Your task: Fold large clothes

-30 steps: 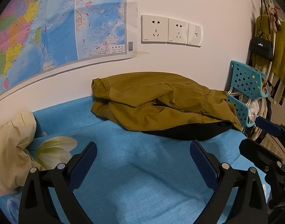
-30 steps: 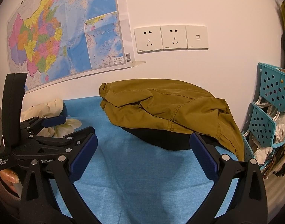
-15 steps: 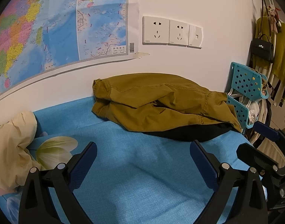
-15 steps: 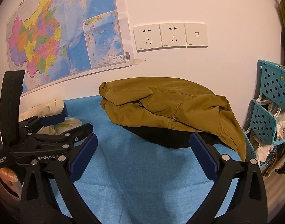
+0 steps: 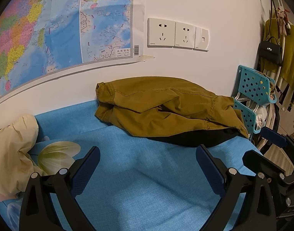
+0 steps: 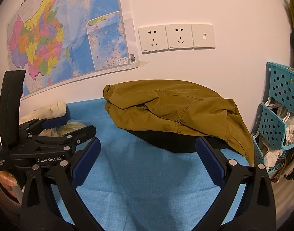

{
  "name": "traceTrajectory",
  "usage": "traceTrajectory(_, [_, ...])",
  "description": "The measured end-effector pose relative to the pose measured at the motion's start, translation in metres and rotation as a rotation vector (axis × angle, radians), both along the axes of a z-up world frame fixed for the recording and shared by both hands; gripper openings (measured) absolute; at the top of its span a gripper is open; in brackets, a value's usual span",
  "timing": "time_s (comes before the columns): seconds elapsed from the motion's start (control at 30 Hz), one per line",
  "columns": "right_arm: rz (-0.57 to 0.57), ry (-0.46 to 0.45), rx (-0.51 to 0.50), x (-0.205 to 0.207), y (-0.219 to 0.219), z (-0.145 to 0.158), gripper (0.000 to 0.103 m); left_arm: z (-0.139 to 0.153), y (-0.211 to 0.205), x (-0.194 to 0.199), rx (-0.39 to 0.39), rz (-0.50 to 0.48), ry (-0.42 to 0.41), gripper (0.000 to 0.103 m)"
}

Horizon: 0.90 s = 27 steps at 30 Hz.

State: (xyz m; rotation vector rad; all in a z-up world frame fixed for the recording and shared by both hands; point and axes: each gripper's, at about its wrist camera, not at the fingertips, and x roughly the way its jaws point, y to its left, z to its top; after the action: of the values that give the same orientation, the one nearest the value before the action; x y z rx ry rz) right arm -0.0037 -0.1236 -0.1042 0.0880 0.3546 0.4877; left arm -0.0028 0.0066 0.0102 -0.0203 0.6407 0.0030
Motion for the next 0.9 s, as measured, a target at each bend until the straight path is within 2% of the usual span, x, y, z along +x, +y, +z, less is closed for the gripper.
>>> traceTrajectory(0.63, [0.028,-0.028,-0.054,0.015,0.011,0.014,0.097,0.001,0.008,0.015,-0.022,0.010,0.024,0.096])
traceTrajectory(0.8, [0.062,-0.037,-0.117,0.034,0.024,0.018,0.097,-0.007,0.027,0.033,-0.048,0.064,0.058,0.096])
traceTrajectory(0.9, [0.082,-0.041,-0.195,0.057,0.039,0.020,0.097,-0.018,0.046,0.047,-0.070,0.114,0.093,0.096])
